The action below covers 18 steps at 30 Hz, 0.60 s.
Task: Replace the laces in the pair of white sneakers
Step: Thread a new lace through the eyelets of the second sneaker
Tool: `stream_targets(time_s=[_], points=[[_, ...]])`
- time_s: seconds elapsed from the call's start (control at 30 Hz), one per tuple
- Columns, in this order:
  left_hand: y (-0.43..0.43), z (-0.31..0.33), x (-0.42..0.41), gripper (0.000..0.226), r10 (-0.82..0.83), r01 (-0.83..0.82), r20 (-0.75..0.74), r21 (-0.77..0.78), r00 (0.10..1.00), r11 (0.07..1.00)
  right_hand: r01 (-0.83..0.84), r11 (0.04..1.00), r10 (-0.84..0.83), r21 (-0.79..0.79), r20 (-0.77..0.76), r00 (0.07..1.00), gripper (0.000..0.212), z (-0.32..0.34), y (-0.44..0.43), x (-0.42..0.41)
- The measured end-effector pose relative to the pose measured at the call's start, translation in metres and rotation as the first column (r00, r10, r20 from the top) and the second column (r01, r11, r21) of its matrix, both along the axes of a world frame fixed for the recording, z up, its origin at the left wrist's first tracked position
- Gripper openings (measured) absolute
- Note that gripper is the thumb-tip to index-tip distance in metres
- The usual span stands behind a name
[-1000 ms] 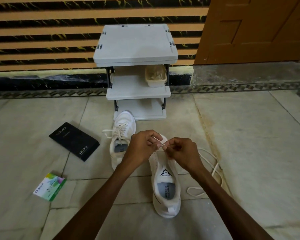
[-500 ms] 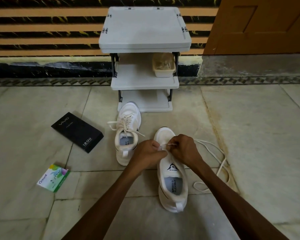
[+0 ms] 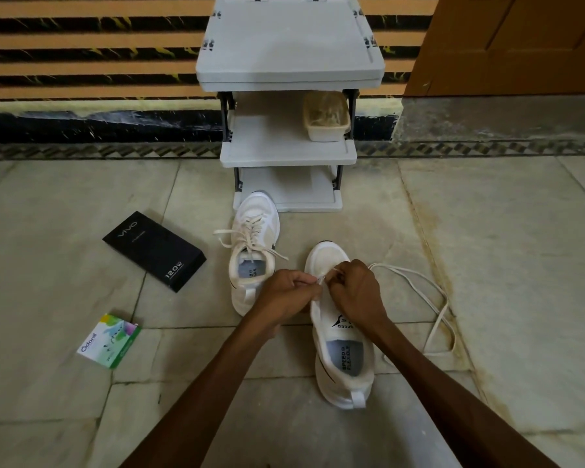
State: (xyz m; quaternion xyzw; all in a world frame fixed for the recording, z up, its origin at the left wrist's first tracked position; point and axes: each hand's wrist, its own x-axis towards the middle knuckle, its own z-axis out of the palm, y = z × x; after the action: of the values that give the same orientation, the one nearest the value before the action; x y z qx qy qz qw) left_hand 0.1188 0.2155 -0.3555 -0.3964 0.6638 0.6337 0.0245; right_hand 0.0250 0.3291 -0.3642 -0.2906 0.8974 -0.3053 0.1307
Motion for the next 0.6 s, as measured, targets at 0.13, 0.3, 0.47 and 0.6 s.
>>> stream_targets(time_s=[0.13,0.3,0.47,0.6], points=[[0.0,-0.0049,-0.0004,0.026,-0.012,0.012,-0.017,-0.011,1.0,1.0,-0.02,1.0,0.021,0.02,-0.031,0.999,0.02,0.0021,0.0034,-0.0011],[-0.0018,-0.0074,0.0005,0.029,-0.025,0.025,-0.02,-0.002,0.999,1.0,-0.098,0.994,0.1,0.042,-0.046,0.994,0.018,0.0046,0.0069,-0.0031],[-0.0026,-0.0058,0.0005,0.03,-0.038,0.038,-0.014,0.018,0.999,0.999,-0.126,0.992,0.128,0.022,-0.082,0.988,0.019,0.0066,0.0048,0.0007],[-0.0017,-0.0037,0.0013,0.029,-0.027,0.027,-0.033,0.027,0.999,0.999,-0.15,0.987,0.155,0.062,-0.102,0.983,0.019,0.0079,0.004,-0.0002]])
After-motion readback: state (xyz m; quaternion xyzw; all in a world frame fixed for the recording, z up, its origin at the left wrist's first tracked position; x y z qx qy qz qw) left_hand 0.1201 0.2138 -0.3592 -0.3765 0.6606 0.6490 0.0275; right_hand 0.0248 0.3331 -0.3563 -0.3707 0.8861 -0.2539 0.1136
